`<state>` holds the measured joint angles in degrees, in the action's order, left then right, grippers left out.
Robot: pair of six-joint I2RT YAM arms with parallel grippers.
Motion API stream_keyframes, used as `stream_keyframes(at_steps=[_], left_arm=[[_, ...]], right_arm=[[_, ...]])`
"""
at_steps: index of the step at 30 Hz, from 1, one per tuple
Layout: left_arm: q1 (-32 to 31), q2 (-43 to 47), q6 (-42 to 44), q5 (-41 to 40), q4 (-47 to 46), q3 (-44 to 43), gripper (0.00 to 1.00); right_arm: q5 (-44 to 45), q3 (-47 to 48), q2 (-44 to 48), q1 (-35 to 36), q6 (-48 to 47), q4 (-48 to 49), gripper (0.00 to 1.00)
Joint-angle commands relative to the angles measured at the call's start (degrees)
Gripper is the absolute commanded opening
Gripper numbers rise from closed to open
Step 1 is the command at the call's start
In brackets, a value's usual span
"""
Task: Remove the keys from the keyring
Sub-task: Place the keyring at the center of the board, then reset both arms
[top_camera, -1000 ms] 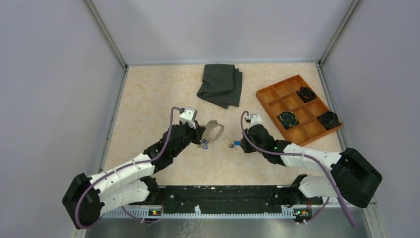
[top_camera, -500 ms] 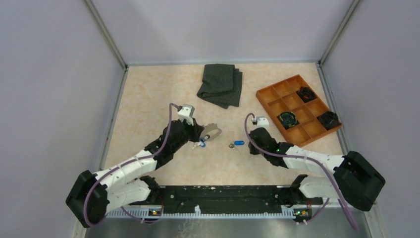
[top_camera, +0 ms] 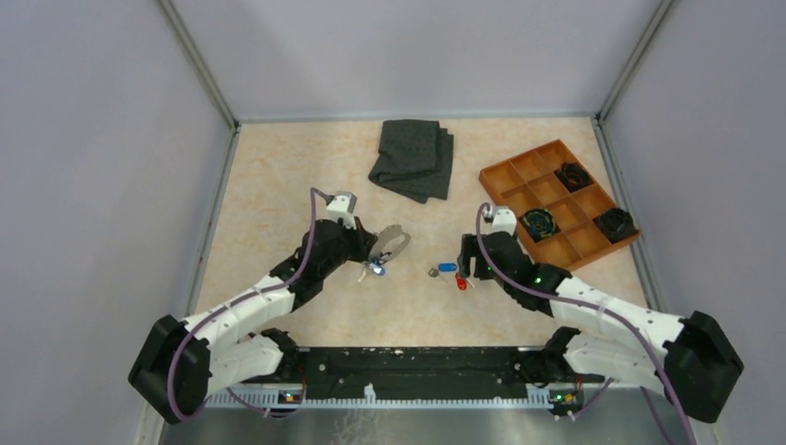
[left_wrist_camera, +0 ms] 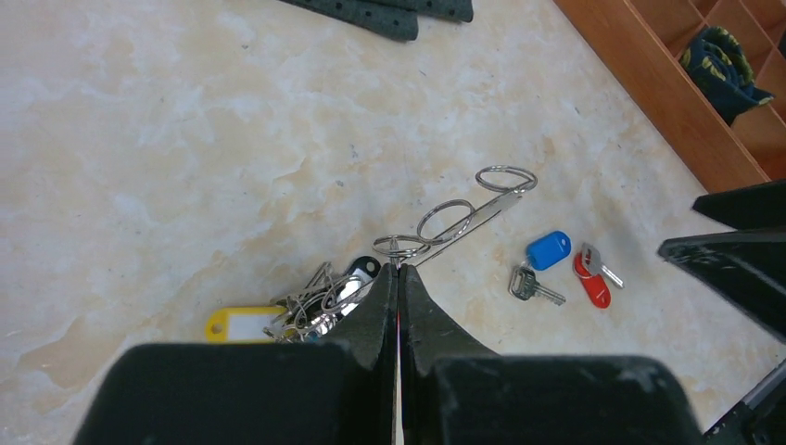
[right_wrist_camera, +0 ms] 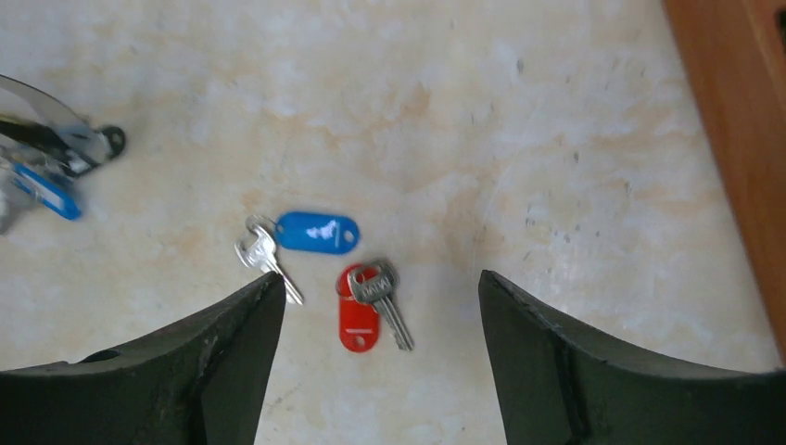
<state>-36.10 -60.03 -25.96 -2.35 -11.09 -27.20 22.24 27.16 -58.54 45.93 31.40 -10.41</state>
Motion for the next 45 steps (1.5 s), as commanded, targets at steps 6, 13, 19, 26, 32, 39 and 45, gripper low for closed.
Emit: stream_keyframes(at_steps=[6,13,19,26,32,39,45], left_arm=[[3.5,-3.3,-3.8,2.0,-0.4,-3.5,0.39],[4.1,-1.5,-1.5,2.0,2.3,-7.6,0.95],[4.2,2.8,2.9,4.9,7.3,-12.0,0.99],[4.2,5.6,5.4,5.7,17.7,-18.9,0.99],[4.2,7.6,7.1,6.7,20.6,-20.6,0.99],[4.1,8.6,9.0,6.7,20.7,-20.6,0.99],[4.2,9.2,9.4,6.4,20.6,-19.8,0.99]], right_arm=[[3.1,13.9,9.2,-0.6,-7.7,-2.7,0.99],[2.5,18.7,12.0,-0.6,-11.5,-2.3,0.99],[4.3,20.8,13.1,-0.6,-14.5,-0.7,0.99],[5.8,22.4,13.6,-0.6,-16.9,1.3,0.99],[4.3,22.4,14.4,-0.6,-17.3,2.3,0.99],[4.1,22.1,14.0,-0.6,-17.2,2.1,0.99],[3.8,22.1,13.5,-0.6,-17.2,2.2,0.99]])
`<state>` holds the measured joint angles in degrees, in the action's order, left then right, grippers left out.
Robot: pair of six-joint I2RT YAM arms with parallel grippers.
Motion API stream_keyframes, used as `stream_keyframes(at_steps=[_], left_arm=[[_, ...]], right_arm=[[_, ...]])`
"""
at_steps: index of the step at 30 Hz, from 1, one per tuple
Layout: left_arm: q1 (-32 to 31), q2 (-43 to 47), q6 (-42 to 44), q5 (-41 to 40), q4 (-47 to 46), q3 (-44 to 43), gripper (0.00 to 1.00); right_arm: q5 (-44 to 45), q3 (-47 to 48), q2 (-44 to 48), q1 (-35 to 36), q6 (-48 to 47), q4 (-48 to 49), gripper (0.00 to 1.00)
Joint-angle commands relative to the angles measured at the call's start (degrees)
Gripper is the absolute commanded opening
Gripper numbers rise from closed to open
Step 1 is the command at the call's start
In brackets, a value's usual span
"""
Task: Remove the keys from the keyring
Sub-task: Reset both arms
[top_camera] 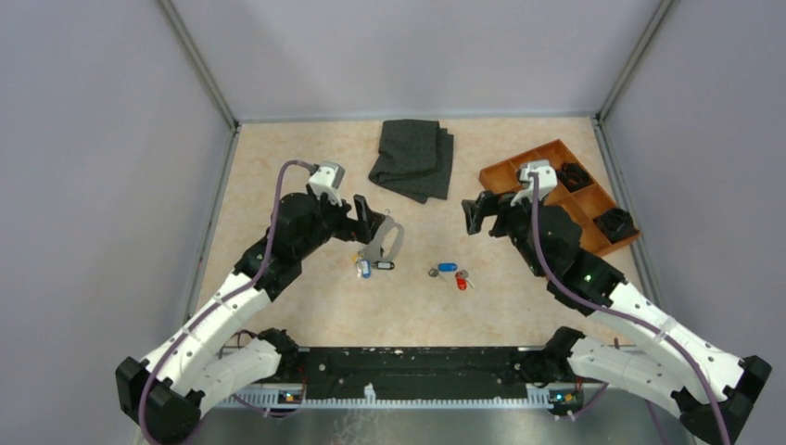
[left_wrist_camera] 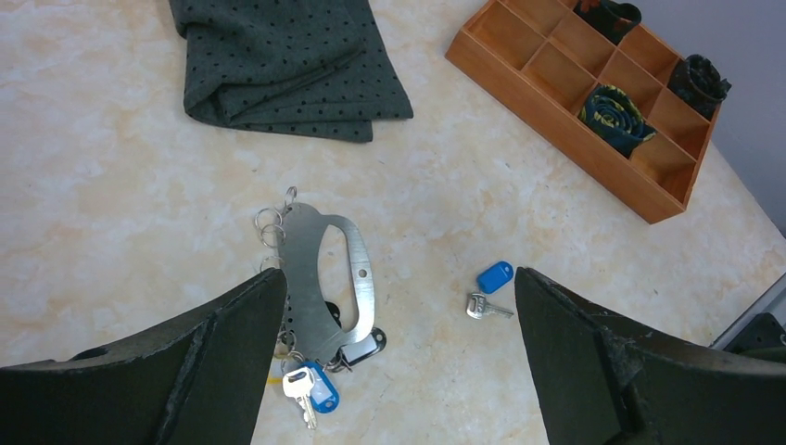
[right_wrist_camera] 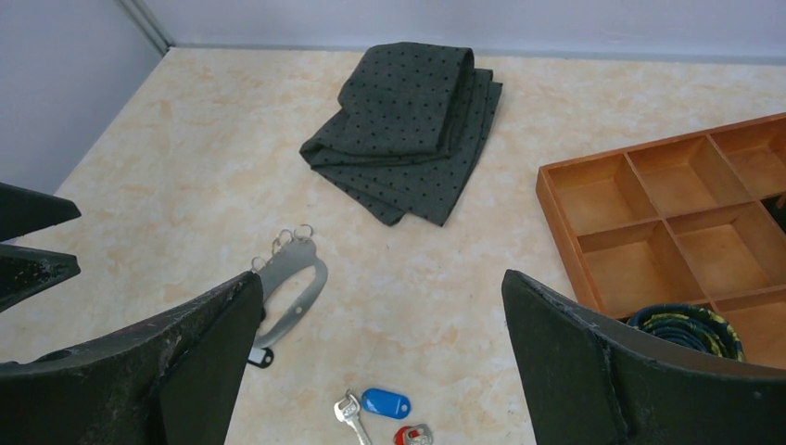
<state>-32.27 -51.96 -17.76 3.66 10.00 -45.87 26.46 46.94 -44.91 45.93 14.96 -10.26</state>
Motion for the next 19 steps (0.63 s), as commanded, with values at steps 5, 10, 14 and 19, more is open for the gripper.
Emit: stream_keyframes(at_steps=[5,10,14,19], left_arm=[[0.3,1.0,1.2,0.1,-0.1,-1.1,0.99],[0.3,1.0,1.1,-0.3,0.0,-1.0,0.99],[0.4,1.1,1.1,-0.7,0.1,-1.0,0.99],[0.4,1.1,1.1,-0.9,0.3,-0.7,0.99]], right_arm=[[-0.7,2.5,-0.6,-0.6,-0.5,2.0,0.99],[-1.3,2.1,-0.7,-0.6,-0.3,2.5,0.99],[-1.5,2.0,-0.7,-0.6,-0.3,2.5,0.99],[-1.6,1.8,-0.7,-0.6,-0.4,2.8,0.99]])
